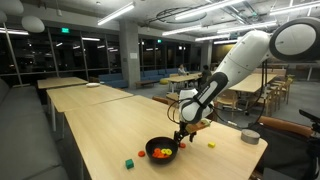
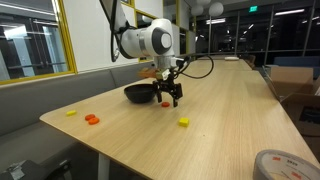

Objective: Put the rings inside the black bowl

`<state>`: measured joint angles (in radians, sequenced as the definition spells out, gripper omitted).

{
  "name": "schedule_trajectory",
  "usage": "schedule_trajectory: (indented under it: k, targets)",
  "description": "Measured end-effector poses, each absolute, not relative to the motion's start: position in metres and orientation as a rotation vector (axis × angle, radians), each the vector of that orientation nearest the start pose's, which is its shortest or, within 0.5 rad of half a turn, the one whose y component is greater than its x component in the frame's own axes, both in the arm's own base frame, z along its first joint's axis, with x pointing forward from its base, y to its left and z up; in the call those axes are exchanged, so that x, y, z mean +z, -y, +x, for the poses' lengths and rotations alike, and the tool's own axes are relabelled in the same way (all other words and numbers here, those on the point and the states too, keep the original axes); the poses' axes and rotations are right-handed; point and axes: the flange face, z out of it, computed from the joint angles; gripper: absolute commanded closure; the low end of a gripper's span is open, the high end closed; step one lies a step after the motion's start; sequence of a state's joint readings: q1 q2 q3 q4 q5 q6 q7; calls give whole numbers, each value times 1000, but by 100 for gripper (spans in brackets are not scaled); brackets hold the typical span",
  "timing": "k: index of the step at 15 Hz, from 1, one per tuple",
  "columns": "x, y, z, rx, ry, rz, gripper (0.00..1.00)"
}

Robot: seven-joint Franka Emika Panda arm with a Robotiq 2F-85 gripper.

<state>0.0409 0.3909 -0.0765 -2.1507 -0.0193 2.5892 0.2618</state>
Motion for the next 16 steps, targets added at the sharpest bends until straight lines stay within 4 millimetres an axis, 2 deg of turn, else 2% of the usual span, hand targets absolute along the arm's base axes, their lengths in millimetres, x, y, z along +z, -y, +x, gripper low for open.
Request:
schedule_trajectory:
  k: [7, 9, 13, 16]
  targets:
    - [222, 19, 575, -88, -428, -3146, 80]
    - [223, 18, 576, -92, -426, -3146, 77]
    - [228, 18, 580, -125, -419, -3144, 77]
    - [250, 19, 588, -274, -398, -3134, 76]
